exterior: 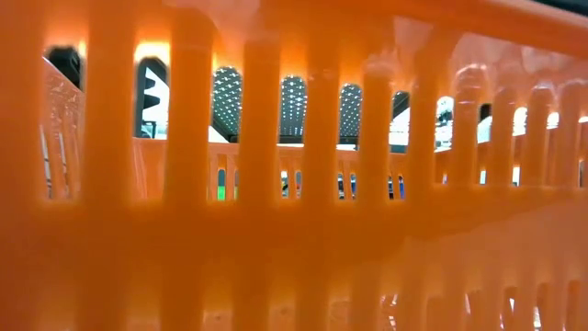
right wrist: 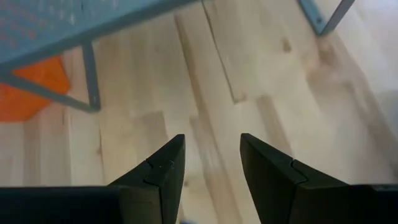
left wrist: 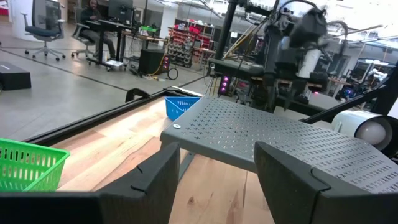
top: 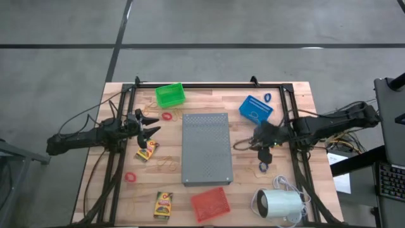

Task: Pick & Place Office Desk Supplies
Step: Put the yellow rubber band into the blue basket

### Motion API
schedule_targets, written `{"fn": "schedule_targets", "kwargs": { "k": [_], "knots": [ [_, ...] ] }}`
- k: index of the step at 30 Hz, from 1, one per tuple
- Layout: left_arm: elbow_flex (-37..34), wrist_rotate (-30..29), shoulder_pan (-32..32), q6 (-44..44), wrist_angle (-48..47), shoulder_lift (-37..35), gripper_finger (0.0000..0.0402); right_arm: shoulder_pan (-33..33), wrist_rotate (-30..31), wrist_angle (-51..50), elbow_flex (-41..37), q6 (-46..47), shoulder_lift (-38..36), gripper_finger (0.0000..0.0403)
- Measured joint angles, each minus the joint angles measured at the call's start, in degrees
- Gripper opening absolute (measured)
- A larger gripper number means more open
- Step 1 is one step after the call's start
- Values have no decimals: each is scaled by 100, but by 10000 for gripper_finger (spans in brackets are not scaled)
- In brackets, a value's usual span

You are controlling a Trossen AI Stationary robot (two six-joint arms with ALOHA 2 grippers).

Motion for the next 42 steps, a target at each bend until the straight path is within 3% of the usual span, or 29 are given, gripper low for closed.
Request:
{"fn": "schedule_targets", "kwargs": {
  "k": [7,19,27,42],
  "knots": [
    [0,0,0,2,-2,2,212,718,173,-194,0,828,424,153],
    [0,0,0,2,-1,1,212,1573,21,67,0,1263,1456,153],
    [0,0,0,1,0,2,212,1700,-424,178,0,1147,1794,153],
    [0,0,0,2,-2,0,212,1695,-407,196,0,443,2715,152]
  ]
}}
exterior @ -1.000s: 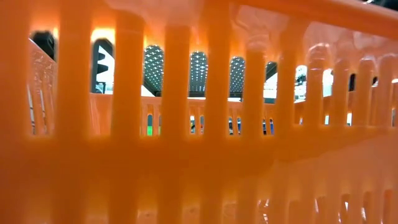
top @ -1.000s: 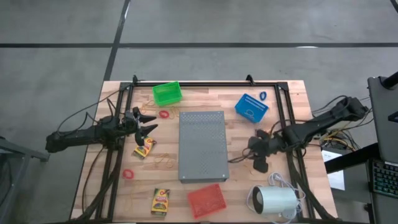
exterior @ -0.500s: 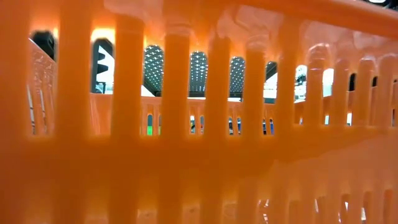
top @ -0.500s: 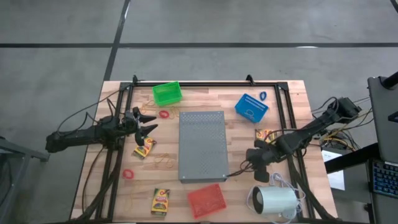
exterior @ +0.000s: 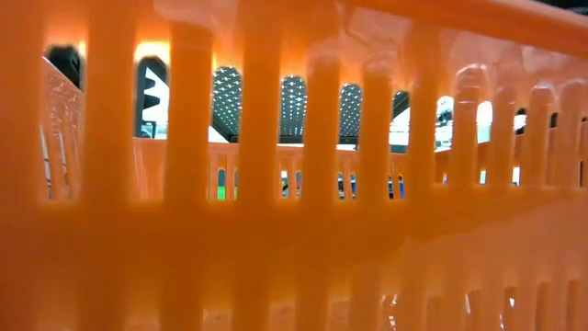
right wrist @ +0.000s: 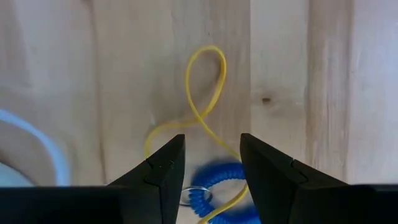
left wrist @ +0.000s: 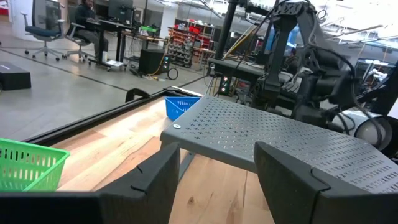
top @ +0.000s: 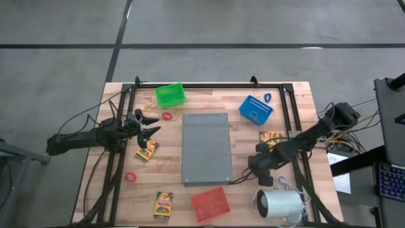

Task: Pick & Place Office Desk Supplies
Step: Put the yellow rubber band into the blue basket

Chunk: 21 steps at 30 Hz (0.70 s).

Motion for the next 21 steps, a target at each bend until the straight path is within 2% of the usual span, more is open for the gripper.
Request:
{"fn": "schedule_targets", "kwargs": {
  "k": [8,21],
  "knots": [
    [0,0,0,0,1,0,212,-2,27,10,22,-41,403,147],
    [0,0,0,1,2,0,212,2,263,33,-2,-303,315,125]
  ]
}}
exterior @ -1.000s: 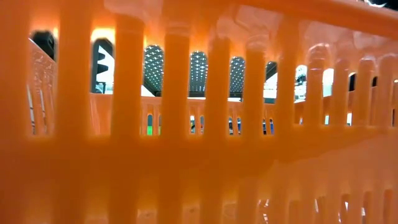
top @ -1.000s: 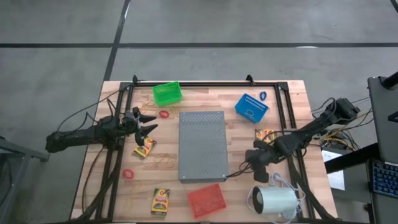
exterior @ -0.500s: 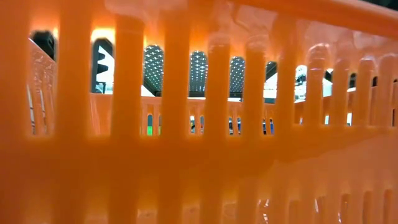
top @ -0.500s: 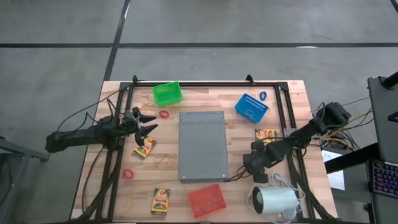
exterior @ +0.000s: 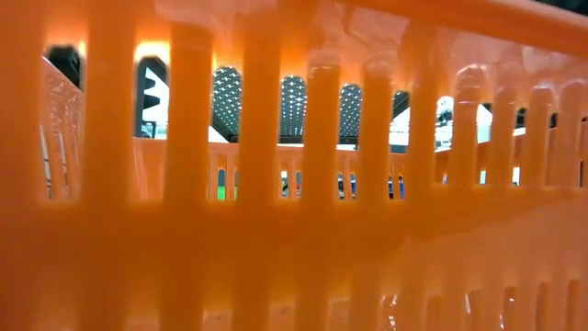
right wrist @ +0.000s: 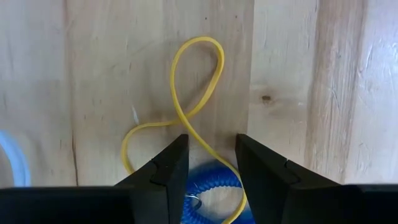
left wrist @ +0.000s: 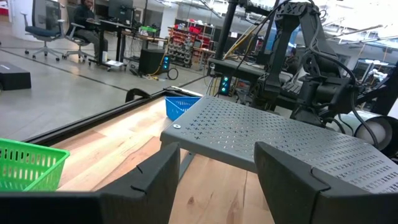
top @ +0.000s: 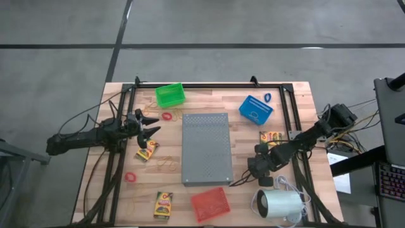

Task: Pick & Place Office Desk Supplies
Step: Put the yellow rubber band into the blue basket

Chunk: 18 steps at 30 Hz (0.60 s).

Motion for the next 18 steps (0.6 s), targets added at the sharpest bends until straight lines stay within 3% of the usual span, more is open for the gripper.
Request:
{"fn": "schedule_targets", "kwargs": {
  "k": [10,18],
  "knots": [
    [-1,0,0,0,-2,0,212,0,141,16,-4,2,7,90],
    [0,0,0,-2,0,0,212,-2,211,15,-11,2,7,35]
  ]
}}
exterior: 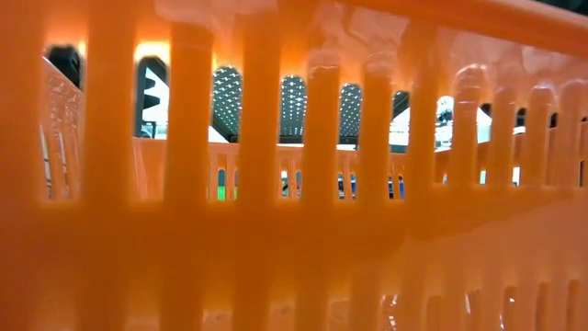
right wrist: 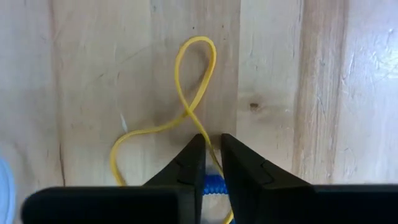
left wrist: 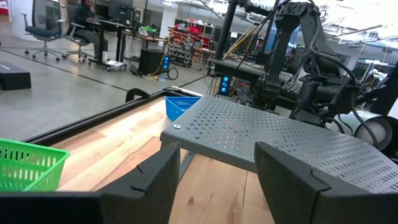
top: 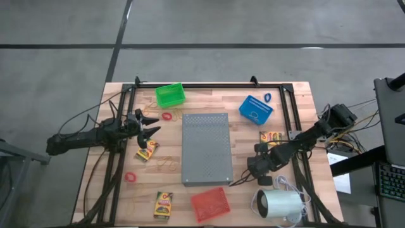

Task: Pick & Place Office Desk Supplies
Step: Put the yellow rubber band into the blue basket

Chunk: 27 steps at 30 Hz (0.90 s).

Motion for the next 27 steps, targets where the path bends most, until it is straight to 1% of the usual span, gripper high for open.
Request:
{"fn": "schedule_targets", "kwargs": {
  "k": [4,19,27],
  "knots": [
    [-1,0,0,0,0,1,212,-4,20,-11,-2,0,0,11],
    [0,0,0,0,-1,0,212,-7,-7,-27,-2,4,-50,9],
    [0,0,0,2,-2,2,212,-15,23,-478,199,2,-734,8]
  ]
}}
